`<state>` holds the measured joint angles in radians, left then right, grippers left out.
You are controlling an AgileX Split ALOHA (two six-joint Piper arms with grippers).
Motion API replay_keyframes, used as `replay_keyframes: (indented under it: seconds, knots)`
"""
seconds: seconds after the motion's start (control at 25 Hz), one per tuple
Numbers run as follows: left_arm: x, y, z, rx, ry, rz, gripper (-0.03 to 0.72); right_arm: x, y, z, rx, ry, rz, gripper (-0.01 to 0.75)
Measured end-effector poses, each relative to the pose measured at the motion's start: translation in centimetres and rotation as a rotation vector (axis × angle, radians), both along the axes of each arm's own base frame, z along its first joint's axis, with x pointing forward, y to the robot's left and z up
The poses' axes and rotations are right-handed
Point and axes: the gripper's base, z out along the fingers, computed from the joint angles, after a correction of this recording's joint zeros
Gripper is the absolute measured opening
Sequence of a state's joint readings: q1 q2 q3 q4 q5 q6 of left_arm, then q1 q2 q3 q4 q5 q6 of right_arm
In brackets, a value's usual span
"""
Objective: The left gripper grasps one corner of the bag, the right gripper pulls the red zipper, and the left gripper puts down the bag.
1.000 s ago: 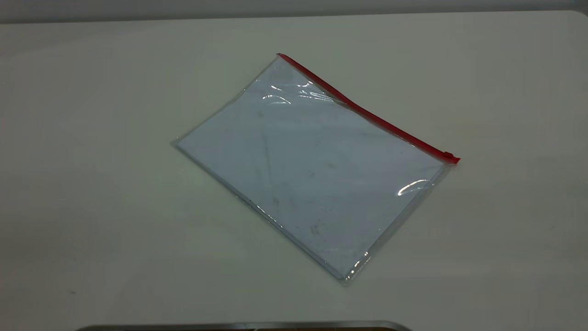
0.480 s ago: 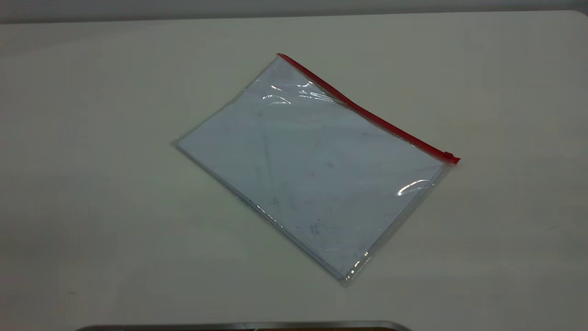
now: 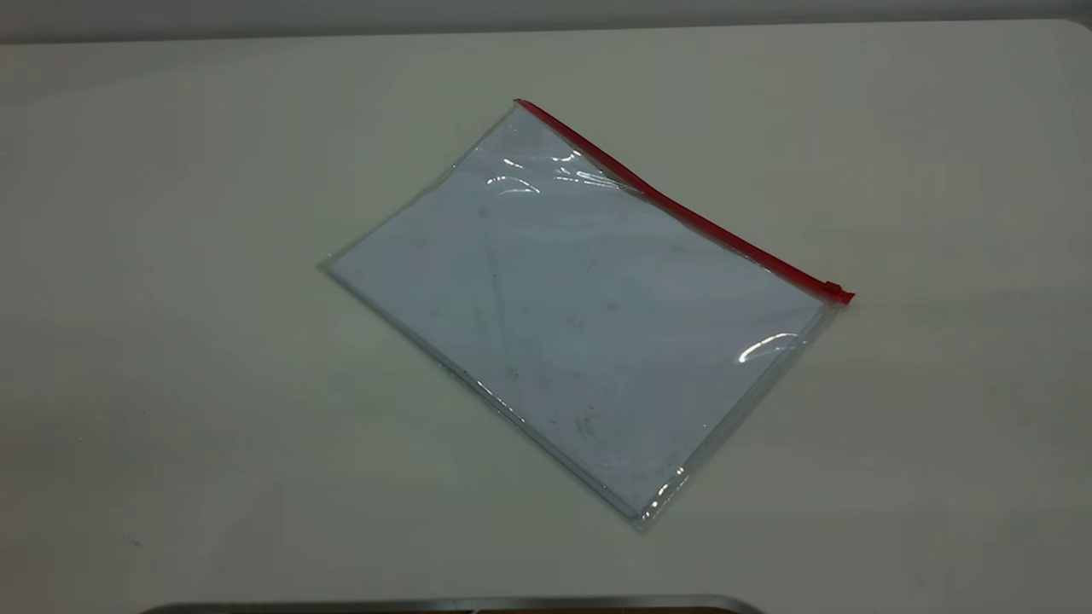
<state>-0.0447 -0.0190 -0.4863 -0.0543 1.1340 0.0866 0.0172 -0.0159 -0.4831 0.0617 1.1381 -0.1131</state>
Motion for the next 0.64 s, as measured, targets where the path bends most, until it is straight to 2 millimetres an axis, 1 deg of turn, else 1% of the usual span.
replay_keyframes:
  seconds: [0.64]
  knots:
    - [0.00, 0.00, 0.00, 0.000, 0.000, 0.000, 0.577, 0.03, -0.03, -0.01, 0.004, -0.001, -0.006, 0.586]
